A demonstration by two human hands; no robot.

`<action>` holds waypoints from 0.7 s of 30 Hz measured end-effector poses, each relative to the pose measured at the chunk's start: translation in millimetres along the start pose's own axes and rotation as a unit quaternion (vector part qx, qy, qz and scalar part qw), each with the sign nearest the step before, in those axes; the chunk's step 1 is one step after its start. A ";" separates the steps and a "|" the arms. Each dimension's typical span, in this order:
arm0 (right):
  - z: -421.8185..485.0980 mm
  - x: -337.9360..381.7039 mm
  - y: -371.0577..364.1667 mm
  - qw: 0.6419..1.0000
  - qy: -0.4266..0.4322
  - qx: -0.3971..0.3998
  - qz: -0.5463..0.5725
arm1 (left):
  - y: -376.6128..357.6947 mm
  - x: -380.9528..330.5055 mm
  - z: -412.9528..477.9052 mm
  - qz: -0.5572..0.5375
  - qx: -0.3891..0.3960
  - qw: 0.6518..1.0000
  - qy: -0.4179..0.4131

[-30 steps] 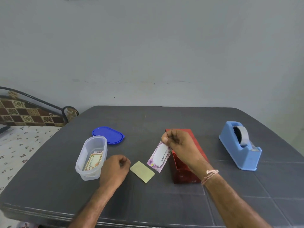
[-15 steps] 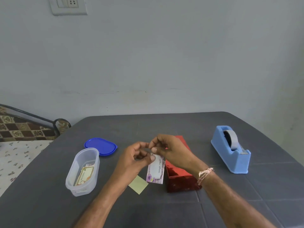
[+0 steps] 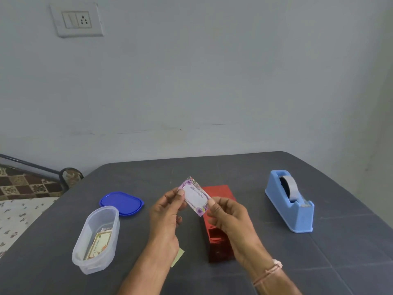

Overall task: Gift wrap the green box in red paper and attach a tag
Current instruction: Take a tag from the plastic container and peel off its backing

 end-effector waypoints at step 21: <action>57.7 51.0 55.3 0.944 0.132 -0.108 -0.284 | -39.1 9.4 15.4 0.184 0.009 0.979 -0.090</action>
Point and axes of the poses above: each hand's wrist, its own z-axis towards the middle knuckle, its own y-axis out of the back of the hand, x = y × z, the point moved 7 cm from there along z, towards the middle knuckle, and after that the axes turned 12 degrees about y, right-handed, at the moved point
